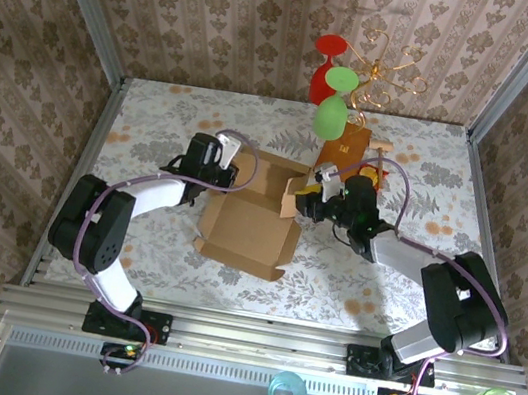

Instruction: Fold the paper box

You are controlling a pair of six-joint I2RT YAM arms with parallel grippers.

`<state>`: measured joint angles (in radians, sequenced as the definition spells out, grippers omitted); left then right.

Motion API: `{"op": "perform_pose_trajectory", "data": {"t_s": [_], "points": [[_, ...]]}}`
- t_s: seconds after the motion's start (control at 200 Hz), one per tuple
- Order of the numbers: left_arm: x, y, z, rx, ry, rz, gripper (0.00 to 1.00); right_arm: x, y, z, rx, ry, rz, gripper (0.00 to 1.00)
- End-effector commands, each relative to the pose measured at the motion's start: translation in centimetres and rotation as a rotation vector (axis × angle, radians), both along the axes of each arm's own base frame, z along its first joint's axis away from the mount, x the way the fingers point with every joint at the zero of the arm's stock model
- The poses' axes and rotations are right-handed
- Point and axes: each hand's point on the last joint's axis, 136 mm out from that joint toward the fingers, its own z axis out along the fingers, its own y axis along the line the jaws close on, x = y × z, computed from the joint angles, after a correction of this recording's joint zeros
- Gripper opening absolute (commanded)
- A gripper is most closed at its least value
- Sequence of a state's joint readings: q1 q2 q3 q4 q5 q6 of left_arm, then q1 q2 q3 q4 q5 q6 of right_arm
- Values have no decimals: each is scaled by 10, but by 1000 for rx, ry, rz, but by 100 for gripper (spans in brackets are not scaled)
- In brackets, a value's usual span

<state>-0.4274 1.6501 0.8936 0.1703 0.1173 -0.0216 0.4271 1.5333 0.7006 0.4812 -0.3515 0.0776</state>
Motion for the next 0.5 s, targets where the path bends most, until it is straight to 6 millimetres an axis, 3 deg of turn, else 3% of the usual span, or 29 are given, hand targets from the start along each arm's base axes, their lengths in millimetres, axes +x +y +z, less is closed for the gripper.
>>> {"op": "perform_pose_trajectory", "data": {"t_s": [0.0, 0.495], "points": [[2, -13, 19, -23, -45, -23, 0, 16, -1, 2, -43, -48, -74, 36], [1, -6, 16, -12, -43, 7, 0, 36, -4, -4, -68, -84, -245, 40]]}}
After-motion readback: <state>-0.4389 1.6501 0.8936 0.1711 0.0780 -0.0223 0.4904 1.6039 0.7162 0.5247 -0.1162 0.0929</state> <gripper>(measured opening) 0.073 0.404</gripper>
